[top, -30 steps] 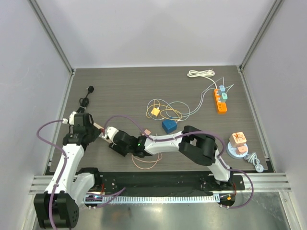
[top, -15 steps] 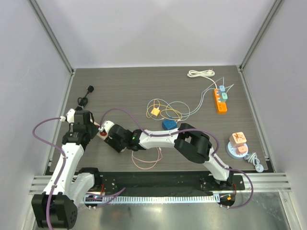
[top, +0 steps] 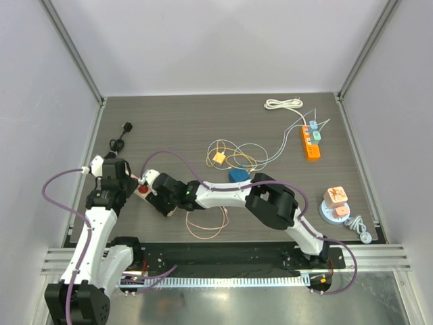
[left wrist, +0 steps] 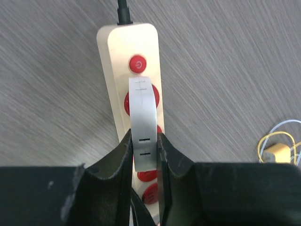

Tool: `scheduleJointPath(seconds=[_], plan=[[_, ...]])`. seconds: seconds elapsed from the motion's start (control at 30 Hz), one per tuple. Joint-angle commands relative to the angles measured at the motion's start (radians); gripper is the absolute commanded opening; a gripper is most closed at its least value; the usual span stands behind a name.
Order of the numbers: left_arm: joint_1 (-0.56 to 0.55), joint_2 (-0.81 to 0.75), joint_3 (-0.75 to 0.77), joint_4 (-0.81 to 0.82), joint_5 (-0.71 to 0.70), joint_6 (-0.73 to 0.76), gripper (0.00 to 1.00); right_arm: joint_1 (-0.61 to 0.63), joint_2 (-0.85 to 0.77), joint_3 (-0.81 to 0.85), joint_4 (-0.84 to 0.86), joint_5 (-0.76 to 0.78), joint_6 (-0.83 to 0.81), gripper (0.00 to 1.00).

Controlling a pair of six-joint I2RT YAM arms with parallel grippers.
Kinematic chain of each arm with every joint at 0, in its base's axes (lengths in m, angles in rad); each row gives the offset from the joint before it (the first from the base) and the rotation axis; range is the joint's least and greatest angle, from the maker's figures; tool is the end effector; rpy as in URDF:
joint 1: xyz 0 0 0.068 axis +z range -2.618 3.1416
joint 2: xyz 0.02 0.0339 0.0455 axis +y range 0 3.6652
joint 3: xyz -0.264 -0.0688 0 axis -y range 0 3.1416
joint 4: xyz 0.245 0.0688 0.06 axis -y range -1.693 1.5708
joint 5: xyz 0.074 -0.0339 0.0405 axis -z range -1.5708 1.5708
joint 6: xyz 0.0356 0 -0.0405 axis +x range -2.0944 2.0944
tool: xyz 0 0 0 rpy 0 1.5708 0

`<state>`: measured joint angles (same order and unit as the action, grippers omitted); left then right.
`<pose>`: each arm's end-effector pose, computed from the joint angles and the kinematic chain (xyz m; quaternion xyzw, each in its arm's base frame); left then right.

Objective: Pull the plug off the socket

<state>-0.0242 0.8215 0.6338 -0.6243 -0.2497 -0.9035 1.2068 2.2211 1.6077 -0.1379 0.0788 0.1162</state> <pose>0.1669 0.0048 0.2413 -0.4340 0.8144 -0.0610 0.3804 0.1787 0.4613 0.1569 -0.4620 0.7917 0.2160 0.3363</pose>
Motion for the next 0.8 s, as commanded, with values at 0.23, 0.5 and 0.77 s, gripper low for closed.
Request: scheduleJointPath(seconds=[0.23,0.5,0.77], plan=[[-0.042,-0.088,0.004,-0.029,0.191,-0.005,0.0,-0.033,0.071,-0.094,0.035,-0.11,0.076,0.01],[-0.042,-0.165,-0.002,0.069,0.285,-0.008,0.0,-0.046,0.075,-0.081,-0.02,-0.083,0.115,0.01],[-0.043,-0.168,0.069,-0.153,0.141,-0.011,0.0,-0.046,0.098,-0.016,-0.149,0.09,0.094,0.01]])
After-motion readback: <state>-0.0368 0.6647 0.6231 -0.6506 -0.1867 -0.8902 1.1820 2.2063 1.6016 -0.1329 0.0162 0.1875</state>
